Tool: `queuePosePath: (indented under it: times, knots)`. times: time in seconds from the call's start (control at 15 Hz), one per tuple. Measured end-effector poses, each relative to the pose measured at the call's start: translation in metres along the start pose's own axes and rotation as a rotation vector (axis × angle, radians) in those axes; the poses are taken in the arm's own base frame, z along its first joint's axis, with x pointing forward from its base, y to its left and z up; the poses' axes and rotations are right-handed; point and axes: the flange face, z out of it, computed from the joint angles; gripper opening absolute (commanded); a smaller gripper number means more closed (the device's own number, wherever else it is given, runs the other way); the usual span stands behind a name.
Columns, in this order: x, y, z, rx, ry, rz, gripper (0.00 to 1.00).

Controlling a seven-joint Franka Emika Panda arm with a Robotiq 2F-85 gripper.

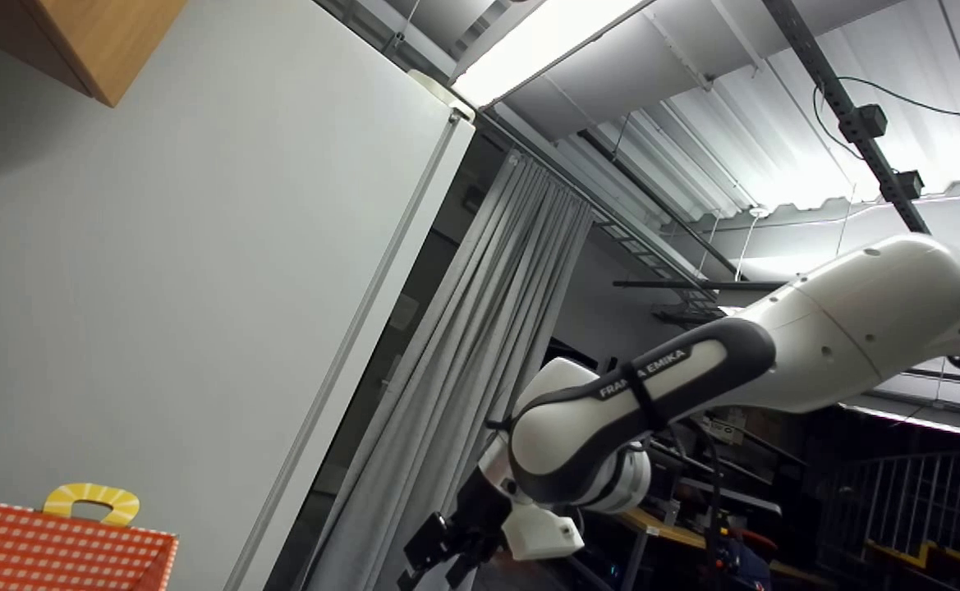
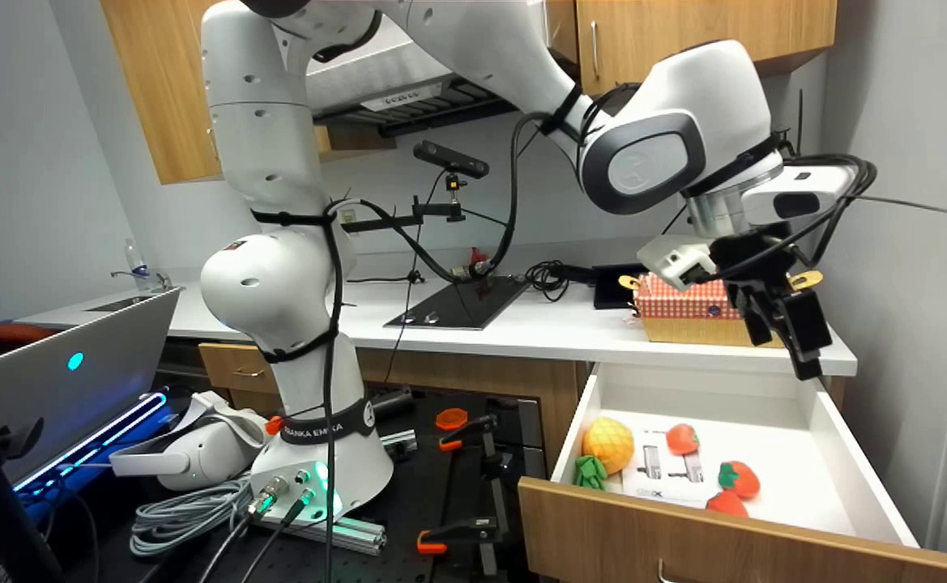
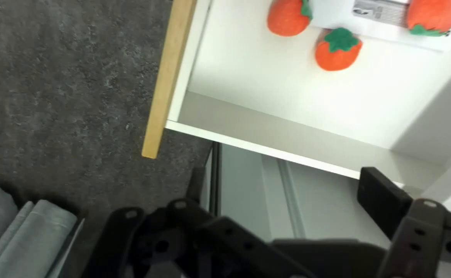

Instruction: Open the kitchen drawer on the right side of the unit

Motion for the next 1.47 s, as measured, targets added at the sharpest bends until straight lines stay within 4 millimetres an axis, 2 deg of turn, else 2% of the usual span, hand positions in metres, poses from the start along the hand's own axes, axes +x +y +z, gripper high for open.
queuePosePath:
  times: [0.27,0.67,1.0,1.47]
  knots:
    - [-0.017,-0.037,-0.027,0.091,0.039,-0.103,1.00]
    - [-0.039,-0.068,-0.056,0.185,0.099,-0.249,1.00]
    - [-0.053,-0.070,-0.072,0.213,0.137,-0.321,1.00]
    - [-0.064,-0.067,-0.078,0.223,0.148,-0.350,1.00]
